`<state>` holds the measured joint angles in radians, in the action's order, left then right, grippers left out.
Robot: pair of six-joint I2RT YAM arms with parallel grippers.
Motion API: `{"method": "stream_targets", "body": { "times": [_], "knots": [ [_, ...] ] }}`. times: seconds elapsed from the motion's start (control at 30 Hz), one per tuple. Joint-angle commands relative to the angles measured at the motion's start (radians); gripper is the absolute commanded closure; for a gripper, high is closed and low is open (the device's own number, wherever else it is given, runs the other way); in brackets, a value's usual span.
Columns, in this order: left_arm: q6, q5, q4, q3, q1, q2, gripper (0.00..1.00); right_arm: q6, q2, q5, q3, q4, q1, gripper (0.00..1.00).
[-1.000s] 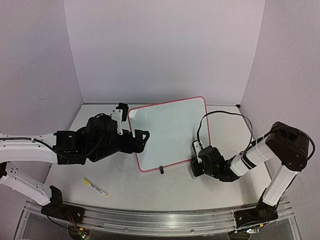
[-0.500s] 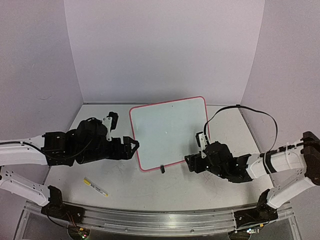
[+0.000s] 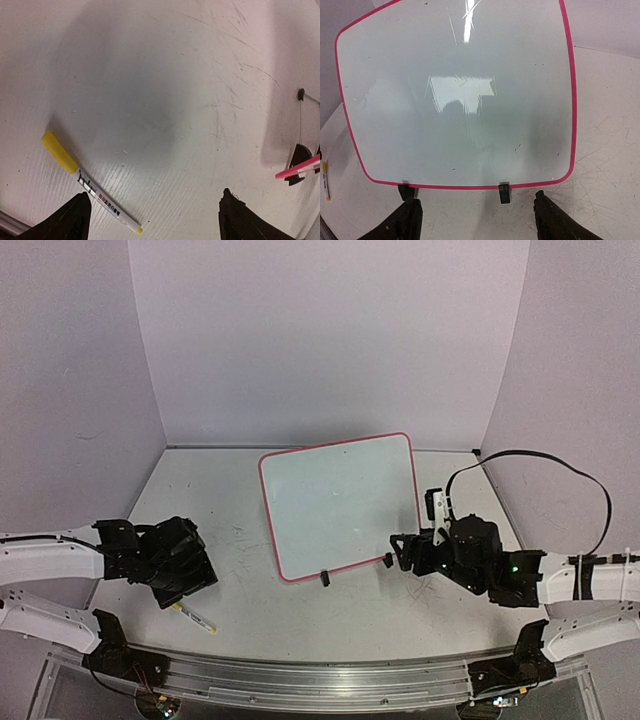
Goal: Write a sentence on the whiteboard
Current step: Pick up the whiteboard marker from the center of the board.
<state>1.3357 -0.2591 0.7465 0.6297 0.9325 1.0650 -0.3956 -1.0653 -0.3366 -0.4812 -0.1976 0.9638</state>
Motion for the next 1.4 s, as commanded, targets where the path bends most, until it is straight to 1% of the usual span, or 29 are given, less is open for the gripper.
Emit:
{"method": "stream_targets", "body": {
  "times": [0.0, 0.1, 0.2, 0.3, 0.37, 0.47, 0.63, 0.8, 0.87, 0.93, 1.0, 1.03, 1.1, 1.23, 1.3, 1.37],
  "knots": [
    [0.230, -0.072, 0.167, 0.037, -0.003, 0.010, 0.10, 0.022, 0.059, -0.034, -0.008, 0.017, 0.003, 0.23],
    [0.335, -0.070, 0.270, 0.060, -0.006, 0.103, 0.11, 0.018, 0.097, -0.033, -0.002, 0.027, 0.003, 0.23],
    [0.396, -0.036, 0.287, 0.065, -0.007, 0.191, 0.15, 0.014, 0.137, -0.033, 0.004, 0.043, 0.003, 0.23],
    [0.436, -0.057, 0.286, 0.070, -0.008, 0.225, 0.20, 0.012, 0.183, -0.038, 0.002, 0.067, 0.004, 0.23],
    [0.470, -0.080, 0.286, 0.059, -0.010, 0.225, 0.25, 0.011, 0.213, -0.039, 0.001, 0.082, 0.004, 0.23],
    [0.523, -0.088, 0.279, 0.034, -0.014, 0.223, 0.35, 0.010, 0.252, -0.042, -0.002, 0.105, 0.004, 0.23],
    [0.519, -0.126, 0.252, 0.040, -0.015, 0.283, 0.38, 0.001, 0.287, -0.041, 0.000, 0.114, 0.003, 0.23],
    [0.506, -0.128, 0.199, 0.020, -0.018, 0.335, 0.45, -0.016, 0.283, -0.021, -0.012, 0.128, 0.003, 0.23],
    [0.498, -0.122, 0.163, 0.008, -0.020, 0.349, 0.50, -0.018, 0.284, -0.021, -0.018, 0.133, 0.003, 0.23],
    [0.490, -0.119, 0.139, 0.005, -0.021, 0.361, 0.60, -0.014, 0.287, -0.032, -0.032, 0.145, 0.003, 0.23],
    [0.478, -0.121, 0.135, 0.007, -0.021, 0.376, 0.72, 0.007, 0.291, -0.037, -0.047, 0.151, 0.003, 0.22],
    [0.472, -0.123, 0.135, 0.006, -0.021, 0.383, 0.75, 0.021, 0.291, -0.037, -0.053, 0.152, 0.003, 0.21],
    [0.469, -0.119, 0.134, 0.001, -0.021, 0.400, 0.75, 0.067, 0.284, -0.044, -0.073, 0.157, 0.003, 0.18],
    [0.466, -0.100, 0.126, -0.005, -0.021, 0.434, 0.69, 0.168, 0.269, -0.087, -0.125, 0.186, 0.003, 0.09],
    [0.462, -0.099, 0.122, -0.004, -0.021, 0.448, 0.69, 0.211, 0.269, -0.117, -0.151, 0.192, 0.003, 0.03],
    [0.458, -0.096, 0.118, -0.007, -0.021, 0.457, 0.72, 0.247, 0.268, -0.159, -0.173, 0.193, 0.003, 0.02]
  ]
}}
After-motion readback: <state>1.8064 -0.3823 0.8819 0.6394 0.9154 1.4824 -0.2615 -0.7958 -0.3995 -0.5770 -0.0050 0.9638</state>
